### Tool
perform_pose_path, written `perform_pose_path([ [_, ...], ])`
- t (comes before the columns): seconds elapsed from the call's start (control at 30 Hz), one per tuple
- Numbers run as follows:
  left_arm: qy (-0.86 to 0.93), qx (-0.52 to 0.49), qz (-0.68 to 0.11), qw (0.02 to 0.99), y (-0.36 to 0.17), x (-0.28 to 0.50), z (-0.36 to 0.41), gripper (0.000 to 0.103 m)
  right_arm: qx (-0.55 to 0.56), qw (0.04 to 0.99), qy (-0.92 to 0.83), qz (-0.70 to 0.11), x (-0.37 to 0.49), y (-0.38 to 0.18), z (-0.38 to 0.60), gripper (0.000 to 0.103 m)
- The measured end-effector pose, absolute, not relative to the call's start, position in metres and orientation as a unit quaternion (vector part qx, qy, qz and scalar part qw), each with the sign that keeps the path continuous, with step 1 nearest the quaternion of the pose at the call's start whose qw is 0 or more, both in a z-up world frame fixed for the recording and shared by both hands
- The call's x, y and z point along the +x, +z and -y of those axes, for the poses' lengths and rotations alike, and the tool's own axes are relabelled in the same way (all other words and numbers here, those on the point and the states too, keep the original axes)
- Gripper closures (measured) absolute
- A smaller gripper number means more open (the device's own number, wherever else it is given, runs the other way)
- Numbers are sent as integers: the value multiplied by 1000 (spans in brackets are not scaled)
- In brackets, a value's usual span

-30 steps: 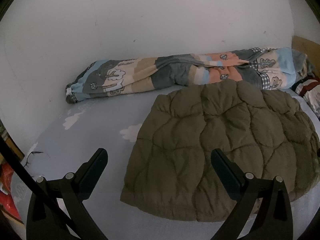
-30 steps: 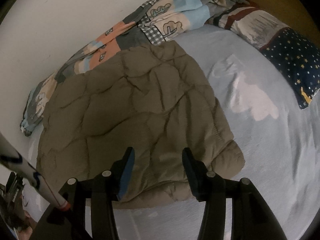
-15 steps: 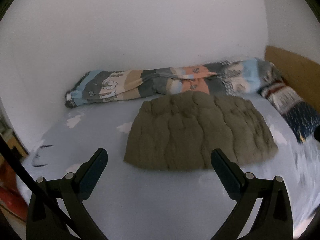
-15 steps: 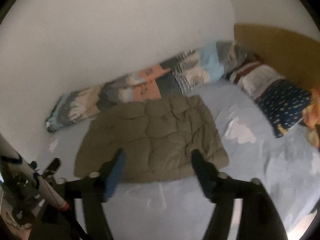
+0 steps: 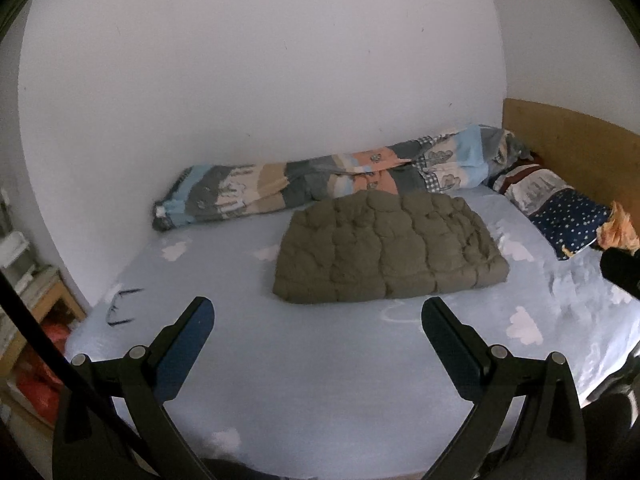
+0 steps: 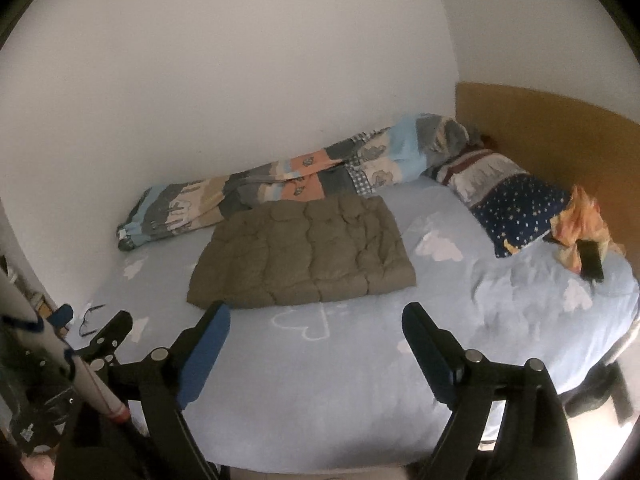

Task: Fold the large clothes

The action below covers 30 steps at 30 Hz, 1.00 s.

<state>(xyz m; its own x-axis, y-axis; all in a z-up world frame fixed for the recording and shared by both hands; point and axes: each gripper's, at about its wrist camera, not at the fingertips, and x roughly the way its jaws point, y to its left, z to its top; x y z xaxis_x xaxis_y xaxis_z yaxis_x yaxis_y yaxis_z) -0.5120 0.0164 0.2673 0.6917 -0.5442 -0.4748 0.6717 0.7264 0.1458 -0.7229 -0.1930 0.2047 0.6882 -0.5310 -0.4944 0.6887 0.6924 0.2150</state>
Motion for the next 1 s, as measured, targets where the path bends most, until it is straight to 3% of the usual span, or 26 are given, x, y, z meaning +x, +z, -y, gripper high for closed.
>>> perform_pose_path([
  [1.0, -325, 169, -227, 902, 252, -506, -19, 0, 153, 913, -310, -216, -707, 206, 154, 11],
])
